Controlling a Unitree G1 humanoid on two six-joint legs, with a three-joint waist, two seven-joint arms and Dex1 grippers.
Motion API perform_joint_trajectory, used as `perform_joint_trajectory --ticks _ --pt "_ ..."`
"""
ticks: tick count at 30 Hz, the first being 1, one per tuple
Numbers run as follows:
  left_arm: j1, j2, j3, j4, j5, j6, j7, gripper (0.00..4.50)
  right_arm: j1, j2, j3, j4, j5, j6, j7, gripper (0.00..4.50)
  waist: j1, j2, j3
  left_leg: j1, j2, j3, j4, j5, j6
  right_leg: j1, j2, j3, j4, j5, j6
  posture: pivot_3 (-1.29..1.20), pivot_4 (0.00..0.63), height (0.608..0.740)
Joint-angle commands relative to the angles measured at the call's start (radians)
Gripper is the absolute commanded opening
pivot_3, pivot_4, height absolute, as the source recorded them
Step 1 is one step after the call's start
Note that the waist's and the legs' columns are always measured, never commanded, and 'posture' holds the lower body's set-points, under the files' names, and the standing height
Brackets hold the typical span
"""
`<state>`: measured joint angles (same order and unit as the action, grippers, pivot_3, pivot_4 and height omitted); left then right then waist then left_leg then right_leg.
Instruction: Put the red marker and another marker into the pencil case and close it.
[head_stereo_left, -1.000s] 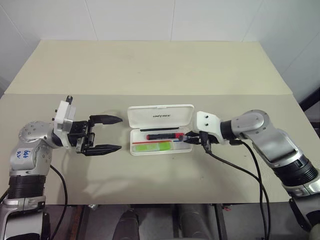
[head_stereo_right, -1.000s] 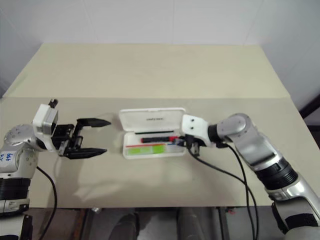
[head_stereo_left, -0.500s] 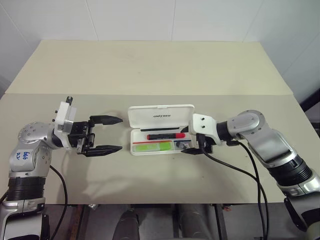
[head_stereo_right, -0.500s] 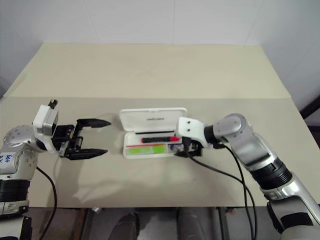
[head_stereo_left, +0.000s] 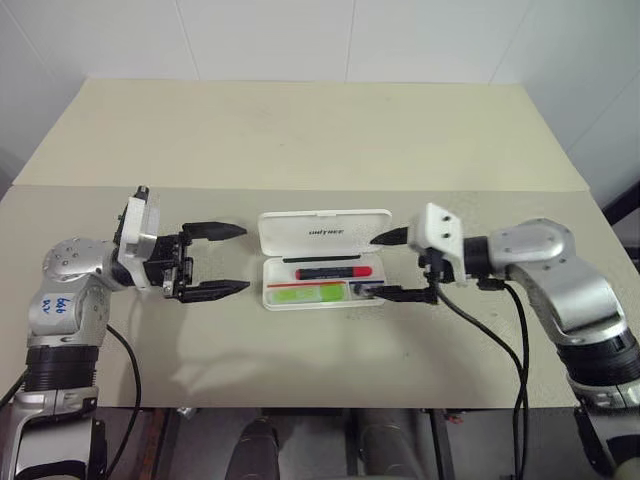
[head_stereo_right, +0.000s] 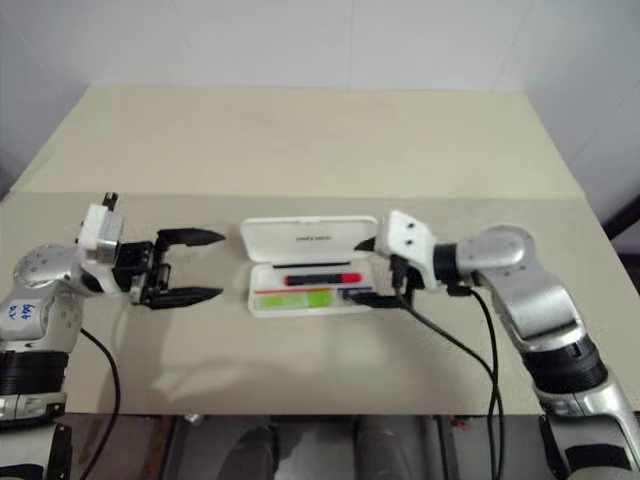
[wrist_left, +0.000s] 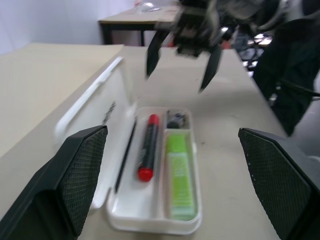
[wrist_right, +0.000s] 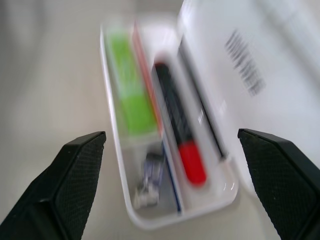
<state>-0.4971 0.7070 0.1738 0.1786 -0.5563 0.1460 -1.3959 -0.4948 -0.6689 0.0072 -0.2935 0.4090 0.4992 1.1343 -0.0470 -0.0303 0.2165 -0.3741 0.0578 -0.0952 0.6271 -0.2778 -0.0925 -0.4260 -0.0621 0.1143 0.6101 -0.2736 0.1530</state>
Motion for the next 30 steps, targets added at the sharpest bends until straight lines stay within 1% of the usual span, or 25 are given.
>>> perform_joint_trajectory --ticks 1,5,9,12,15,19,22,26,30 --pt "-0.051 -0.003 -0.003 0.036 0.034 -0.064 0.008 4.5 0.06 0.012 -0.118 -0.048 0.092 -0.024 -0.037 4.48 0.0 0.0 0.0 0.0 0.0 0.0 0.0 0.0 0.0 0.0 0.0 0.0 0.0 0.0 0.0 0.0 0.15 0.74" --pt "-0.118 -0.024 -0.013 0.108 0.061 -0.116 0.009 4.5 0.093 0.01 -0.145 -0.029 0.111 0.047 -0.123 4.48 0.001 0.0 0.0 0.001 0.0 0.0 0.002 0.0 -0.001 0.001 0.0 0.0 0.0 0.002 0.0 0.0 0.15 0.74" --pt "-0.182 -0.029 -0.024 0.184 0.097 -0.134 0.03 4.5 0.094 0.012 -0.163 -0.044 0.138 0.047 -0.155 4.48 -0.006 0.0 0.0 0.001 0.0 0.0 0.002 0.001 -0.001 0.001 0.0 0.0 0.0 0.002 -0.001 0.0 0.15 0.74" --pt "-0.235 -0.032 -0.034 0.251 0.111 -0.175 -0.004 4.5 0.101 0.009 -0.175 -0.054 0.15 0.02 -0.158 4.48 -0.007 0.0 0.0 0.001 0.0 0.0 0.001 0.001 -0.001 0.001 0.0 0.0 0.0 0.003 0.0 0.0 0.15 0.74" --pt "-0.303 -0.029 -0.043 0.357 0.135 -0.257 -0.062 3.92 0.109 -0.001 -0.183 -0.056 0.158 0.002 -0.153 4.5 -0.005 0.0 0.0 0.001 0.0 0.0 0.001 0.001 -0.001 0.001 0.0 0.0 0.0 0.003 0.0 0.0 0.15 0.74" --pt "-0.395 -0.035 -0.049 0.476 0.163 -0.315 -0.089 2.53 0.112 -0.007 -0.201 -0.067 0.183 -0.001 -0.16 4.5 -0.005 0.0 0.0 0.0 0.0 0.0 0.001 0.001 -0.001 0.001 0.0 0.0 -0.002 0.003 0.0 0.0 0.15 0.74" --pt "-0.483 -0.041 -0.064 0.609 0.205 -0.375 -0.101 1.53 0.127 -0.015 -0.22 -0.068 0.186 -0.016 -0.16 4.5 -0.002 0.0 0.0 0.0 0.0 0.0 0.001 0.001 -0.001 0.001 0.0 0.0 -0.002 0.003 0.001 0.0 0.15 0.74" --pt "-0.582 -0.061 -0.07 0.766 0.251 -0.457 -0.097 0.08 0.138 0.008 -0.258 -0.054 0.218 -0.037 -0.182 4.5 0.0 0.0 0.0 0.0 0.0 0.0 0.001 0.001 -0.001 0.001 0.0 0.0 -0.002 0.003 0.001 0.0 0.15 0.74" --pt "-0.671 -0.079 -0.08 0.919 0.325 -0.539 -0.027 0.03 0.157 -0.024 -0.265 -0.04 0.208 -0.039 -0.173 4.5 0.002 0.0 0.0 0.0 0.0 0.0 0.0 0.001 -0.001 0.001 0.0 0.0 -0.002 0.003 0.001 0.0 0.15 0.74"
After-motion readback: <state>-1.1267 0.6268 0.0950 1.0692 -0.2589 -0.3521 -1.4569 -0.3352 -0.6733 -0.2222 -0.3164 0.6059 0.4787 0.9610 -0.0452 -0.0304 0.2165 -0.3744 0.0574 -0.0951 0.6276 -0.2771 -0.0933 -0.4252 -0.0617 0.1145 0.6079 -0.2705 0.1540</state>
